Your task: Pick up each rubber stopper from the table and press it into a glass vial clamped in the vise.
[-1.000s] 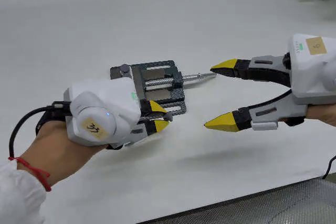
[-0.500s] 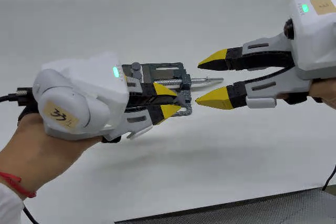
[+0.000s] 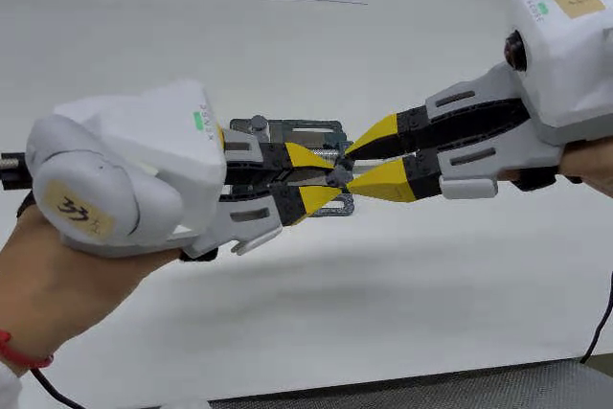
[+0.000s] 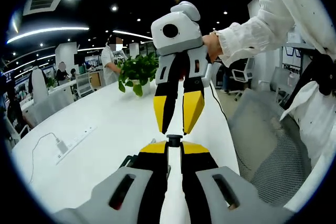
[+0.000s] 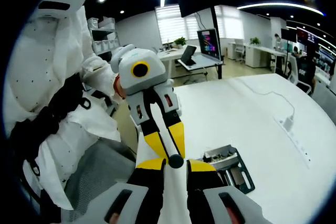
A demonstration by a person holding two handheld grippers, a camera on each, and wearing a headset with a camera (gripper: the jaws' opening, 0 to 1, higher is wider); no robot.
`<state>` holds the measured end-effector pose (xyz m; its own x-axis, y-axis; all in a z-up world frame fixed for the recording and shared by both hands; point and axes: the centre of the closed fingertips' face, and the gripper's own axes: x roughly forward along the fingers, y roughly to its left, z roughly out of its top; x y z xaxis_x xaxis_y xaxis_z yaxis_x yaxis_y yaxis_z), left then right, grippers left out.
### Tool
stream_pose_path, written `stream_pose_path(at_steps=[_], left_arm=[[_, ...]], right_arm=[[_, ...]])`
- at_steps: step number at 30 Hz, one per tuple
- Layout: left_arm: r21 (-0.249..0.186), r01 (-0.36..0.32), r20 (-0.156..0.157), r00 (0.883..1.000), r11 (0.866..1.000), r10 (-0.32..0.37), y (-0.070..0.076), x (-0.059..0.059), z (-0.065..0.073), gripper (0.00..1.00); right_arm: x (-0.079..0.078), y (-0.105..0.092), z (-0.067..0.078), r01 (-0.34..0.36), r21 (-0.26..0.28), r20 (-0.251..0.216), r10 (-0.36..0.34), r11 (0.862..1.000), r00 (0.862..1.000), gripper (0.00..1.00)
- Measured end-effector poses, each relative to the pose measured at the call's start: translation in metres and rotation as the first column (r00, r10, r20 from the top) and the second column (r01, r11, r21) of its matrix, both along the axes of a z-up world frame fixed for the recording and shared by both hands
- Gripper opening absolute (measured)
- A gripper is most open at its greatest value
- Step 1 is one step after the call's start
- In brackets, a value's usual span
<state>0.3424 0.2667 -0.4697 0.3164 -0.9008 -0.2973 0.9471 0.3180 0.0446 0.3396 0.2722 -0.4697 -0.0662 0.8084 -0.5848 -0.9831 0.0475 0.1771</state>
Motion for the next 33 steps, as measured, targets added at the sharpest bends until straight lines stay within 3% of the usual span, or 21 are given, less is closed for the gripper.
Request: stream_pose_path(at_steps=[8, 33], left_arm=[[-0.016, 0.001, 0.005, 1.000, 1.000, -0.001, 0.0005, -0.0011, 0.0061, 0.05], [-0.018, 0.007, 0.000, 1.000, 1.000, -0.007, 0.0005, 0.0004, 0.0054, 0.05]], right_arm=[[-0.0034, 0.0025, 0.0034, -0.019, -0.012, 0.002, 0.019, 1.000, 1.000, 0.09], [-0.0052, 0.0043, 0.0044, -0.033, -0.020, 0.024, 0.033, 0.999, 0.999, 0.06]])
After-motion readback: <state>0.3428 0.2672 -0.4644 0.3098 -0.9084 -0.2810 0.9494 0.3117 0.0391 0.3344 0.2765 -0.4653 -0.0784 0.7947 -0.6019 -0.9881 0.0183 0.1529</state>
